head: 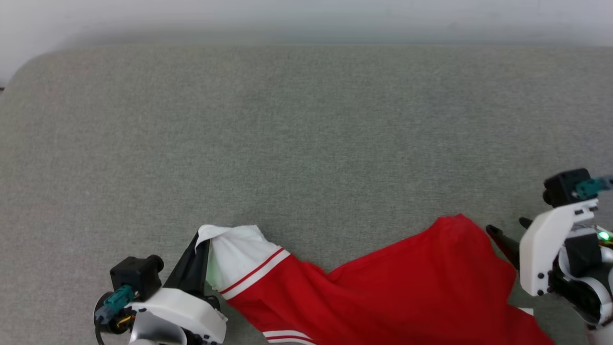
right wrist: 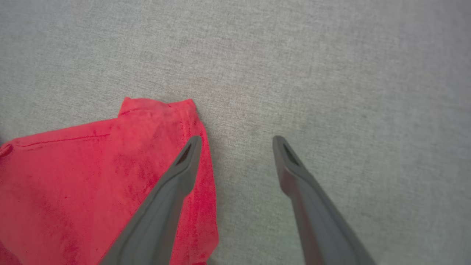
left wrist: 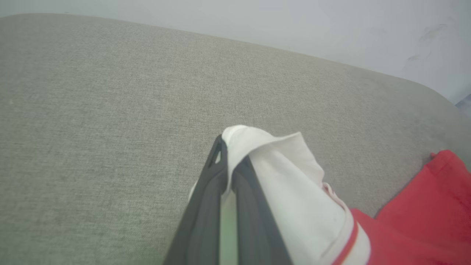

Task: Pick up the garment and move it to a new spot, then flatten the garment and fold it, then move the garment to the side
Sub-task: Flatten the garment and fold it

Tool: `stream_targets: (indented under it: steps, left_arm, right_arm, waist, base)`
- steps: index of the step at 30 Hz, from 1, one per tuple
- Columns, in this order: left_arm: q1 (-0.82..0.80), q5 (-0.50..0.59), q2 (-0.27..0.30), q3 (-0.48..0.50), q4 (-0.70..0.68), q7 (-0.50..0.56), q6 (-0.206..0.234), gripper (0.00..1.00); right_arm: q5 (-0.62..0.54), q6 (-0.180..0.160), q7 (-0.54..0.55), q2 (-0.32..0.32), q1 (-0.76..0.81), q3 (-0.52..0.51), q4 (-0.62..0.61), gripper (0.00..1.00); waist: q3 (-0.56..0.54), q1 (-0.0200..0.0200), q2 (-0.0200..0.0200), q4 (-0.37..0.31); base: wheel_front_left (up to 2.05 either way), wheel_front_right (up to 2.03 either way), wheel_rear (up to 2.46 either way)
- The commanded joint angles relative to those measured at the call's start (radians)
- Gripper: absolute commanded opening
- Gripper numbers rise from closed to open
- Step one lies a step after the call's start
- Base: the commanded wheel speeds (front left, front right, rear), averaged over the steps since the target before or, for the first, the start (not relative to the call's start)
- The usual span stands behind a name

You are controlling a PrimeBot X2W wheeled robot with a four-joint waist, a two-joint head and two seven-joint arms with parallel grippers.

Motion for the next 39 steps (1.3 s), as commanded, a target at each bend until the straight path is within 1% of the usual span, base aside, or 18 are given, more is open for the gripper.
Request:
stream_targets:
  steps: [1,3,6,9,12,13,14,15,20,25,28,30,35,39]
  left_arm:
    - [-0.028,0.008,-0.003,-0.003,-0.001,-0.011,-0.006,0.00]
    - [-0.043,0.009,-0.007,-0.008,-0.003,-0.017,-0.012,0.00]
    - [-0.063,0.015,-0.010,-0.016,-0.008,-0.023,-0.018,0.00]
    - [-0.079,0.016,-0.010,-0.020,-0.012,-0.029,-0.024,0.00]
    - [-0.084,0.015,-0.012,-0.022,-0.010,-0.036,-0.024,0.00]
    - [-0.084,0.013,-0.013,-0.022,-0.007,-0.037,-0.024,0.00]
    - [-0.084,0.011,-0.015,-0.022,-0.006,-0.039,-0.023,0.00]
    - [-0.084,0.009,-0.016,-0.023,-0.003,-0.040,-0.023,0.00]
    - [-0.077,0.003,-0.013,-0.018,0.010,-0.046,-0.019,0.00]
    - [-0.077,0.003,0.006,-0.003,0.017,-0.047,-0.008,0.00]
    - [-0.095,0.002,0.015,0.004,0.018,-0.039,-0.008,0.00]
    - [-0.132,0.001,0.039,0.011,0.019,-0.019,-0.021,0.00]
    - [-0.258,0.001,0.064,0.016,0.034,0.024,-0.043,0.00]
    - [-0.410,-0.009,0.075,0.024,0.103,0.064,-0.067,0.00]
  right_arm:
    - [0.013,0.000,0.048,-0.025,-0.040,0.045,-0.013,1.00]
    - [0.023,0.000,0.089,-0.053,-0.073,0.100,-0.013,1.00]
    - [0.050,0.000,0.119,-0.086,-0.117,0.184,0.011,1.00]
    - [0.080,0.000,0.141,-0.111,-0.143,0.255,0.064,1.00]
    - [0.114,0.000,0.173,-0.121,-0.142,0.321,0.133,1.00]
    - [0.130,0.000,0.179,-0.121,-0.140,0.333,0.154,0.78]
    - [0.135,0.000,0.183,-0.124,-0.142,0.346,0.169,0.36]
    - [0.145,0.000,0.185,-0.126,-0.145,0.354,0.183,0.00]
    - [0.165,0.000,0.155,-0.151,-0.188,0.371,0.200,0.00]
    - [0.169,-0.001,0.103,-0.172,-0.231,0.340,0.197,0.00]
    - [0.164,-0.001,0.083,-0.172,-0.244,0.320,0.196,0.00]
    - [0.136,-0.001,0.055,-0.170,-0.262,0.288,0.203,0.00]
    - [0.074,-0.001,0.013,-0.147,-0.328,0.215,0.224,0.00]
    - [0.015,-0.001,-0.016,-0.124,-0.421,0.174,0.248,0.00]
  waist:
    - [0.031,-0.0003,0.0000,0.028]
    - [0.048,-0.0003,0.0000,0.039]
    - [0.069,-0.0003,0.0000,0.055]
    - [0.088,-0.0003,0.0000,0.068]
    - [0.097,-0.0003,0.0000,0.076]
    - [0.099,-0.0003,0.0000,0.078]
    - [0.099,-0.0003,0.0000,0.080]
    - [0.099,-0.0003,0.0000,0.082]
    - [0.081,-0.0003,0.0000,0.083]
    - [0.031,-0.0003,0.0000,0.074]
    - [0.008,-0.0003,0.0000,0.069]
    - [-0.024,-0.0003,0.0000,0.059]
    - [-0.048,-0.0003,0.0000,0.039]
    - [-0.045,-0.0003,0.0000,0.021]
  base:
    - [0.00,0.00,0.00]
    - [0.00,0.00,0.00]
    - [0.00,0.00,0.00]
    - [0.00,0.00,0.00]
    - [0.00,0.00,0.00]
    - [0.00,0.00,0.00]
    - [0.00,0.00,0.00]
    - [0.00,0.00,0.00]
    - [0.00,0.00,0.00]
    - [0.00,0.00,0.00]
    - [0.00,0.00,0.00]
    - [0.00,0.00,0.00]
    - [0.00,0.00,0.00]
    - [0.00,0.00,0.00]
